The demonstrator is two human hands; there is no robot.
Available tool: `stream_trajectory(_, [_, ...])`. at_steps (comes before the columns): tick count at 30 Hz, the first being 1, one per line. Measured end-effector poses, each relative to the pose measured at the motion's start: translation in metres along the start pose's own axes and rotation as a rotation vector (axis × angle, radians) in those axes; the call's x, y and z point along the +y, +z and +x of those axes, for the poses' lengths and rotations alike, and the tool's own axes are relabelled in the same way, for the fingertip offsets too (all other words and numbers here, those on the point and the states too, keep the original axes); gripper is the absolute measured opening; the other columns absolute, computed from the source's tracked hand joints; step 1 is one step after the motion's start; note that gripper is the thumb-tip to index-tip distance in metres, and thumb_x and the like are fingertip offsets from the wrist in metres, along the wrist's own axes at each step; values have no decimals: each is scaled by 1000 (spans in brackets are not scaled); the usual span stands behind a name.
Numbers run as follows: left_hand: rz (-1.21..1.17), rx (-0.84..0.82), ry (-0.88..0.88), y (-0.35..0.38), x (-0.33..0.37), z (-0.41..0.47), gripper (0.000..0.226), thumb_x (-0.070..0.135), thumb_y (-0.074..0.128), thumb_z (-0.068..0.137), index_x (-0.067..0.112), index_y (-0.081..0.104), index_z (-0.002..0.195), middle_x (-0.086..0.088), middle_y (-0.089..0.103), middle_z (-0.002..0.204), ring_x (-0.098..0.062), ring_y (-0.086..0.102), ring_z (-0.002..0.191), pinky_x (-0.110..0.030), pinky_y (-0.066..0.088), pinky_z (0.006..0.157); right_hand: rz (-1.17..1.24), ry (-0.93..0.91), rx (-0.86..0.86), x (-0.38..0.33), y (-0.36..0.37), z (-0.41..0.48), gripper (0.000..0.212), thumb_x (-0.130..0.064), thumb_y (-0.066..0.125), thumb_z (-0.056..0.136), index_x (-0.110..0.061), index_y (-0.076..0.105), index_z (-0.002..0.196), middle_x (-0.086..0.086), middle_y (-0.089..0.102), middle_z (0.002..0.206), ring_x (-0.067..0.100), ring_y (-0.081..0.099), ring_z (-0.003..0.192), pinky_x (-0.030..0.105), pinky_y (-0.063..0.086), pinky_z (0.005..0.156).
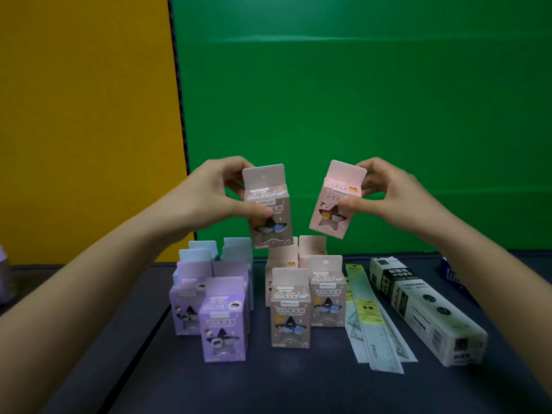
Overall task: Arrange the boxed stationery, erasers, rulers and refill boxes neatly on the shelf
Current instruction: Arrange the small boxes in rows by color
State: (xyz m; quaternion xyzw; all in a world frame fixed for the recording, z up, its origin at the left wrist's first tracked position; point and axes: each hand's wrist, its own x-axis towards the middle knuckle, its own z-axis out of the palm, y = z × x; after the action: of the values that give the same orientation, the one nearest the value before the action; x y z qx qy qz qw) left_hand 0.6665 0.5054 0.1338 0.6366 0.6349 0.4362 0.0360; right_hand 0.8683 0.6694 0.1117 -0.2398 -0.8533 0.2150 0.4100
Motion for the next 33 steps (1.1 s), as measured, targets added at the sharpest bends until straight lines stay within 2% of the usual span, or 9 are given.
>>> stream_trajectory(2, [5,-28,-3,1,-6,8,39,19,80,62,10,62,96,-8,68,94,-25,61,94,-44,49,90,-10,11,25,-1,-1,0,42,-24,76,71,-15,54,105,-11,63,88,12,60,86,19,43,79])
stream_trajectory(6, [-8,-58,1,3,-16,16,38,18,81,62,9,62,94,-4,67,88,-23,62,88,-36,50,84,-23,29,41,1,-4,-3,41,-23,76,72,-14,54,106,-12,65,89,10,61,86,20,44,77])
stream_trajectory(9, [5,-97,9,6,-23,19,38,17,82,61,10,61,92,-5,68,87,-25,63,86,-39,50,83,-11,36,23,1,-2,-3,43,-23,76,71,-14,54,107,-10,66,91,13,63,90,20,44,81])
stream_trajectory(12, [24,-132,15,13,-30,22,37,18,83,60,12,62,90,-5,69,88,-26,64,87,-33,50,78,1,32,-8,4,3,-2,43,-22,76,70,-14,54,107,-7,68,93,15,64,91,26,46,84])
stream_trajectory(19, [84,-250,14,25,-45,26,36,20,84,60,16,61,87,1,67,81,-17,62,76,-27,45,68,26,30,-86,13,17,3,40,-18,77,70,-20,55,103,-1,70,98,10,65,88,16,48,78])
stream_trajectory(22, [79,-272,17,29,-49,27,37,21,84,60,17,61,89,0,68,84,-15,61,75,-28,46,70,61,37,-125,19,23,5,37,-16,78,69,-25,55,96,1,70,97,10,65,85,16,49,78])
stream_trajectory(28, [50,-310,8,28,-46,28,34,21,83,61,18,61,86,2,68,80,-14,60,74,-29,46,71,84,50,-196,23,29,8,40,-19,77,71,-16,56,104,-1,71,96,6,63,83,19,48,81])
stream_trajectory(33, [113,-373,15,32,-48,27,36,22,83,62,15,61,91,-4,71,88,-21,64,80,-33,50,74,69,68,-259,25,28,8,39,-19,77,71,-15,56,104,4,71,100,22,64,94,29,48,88])
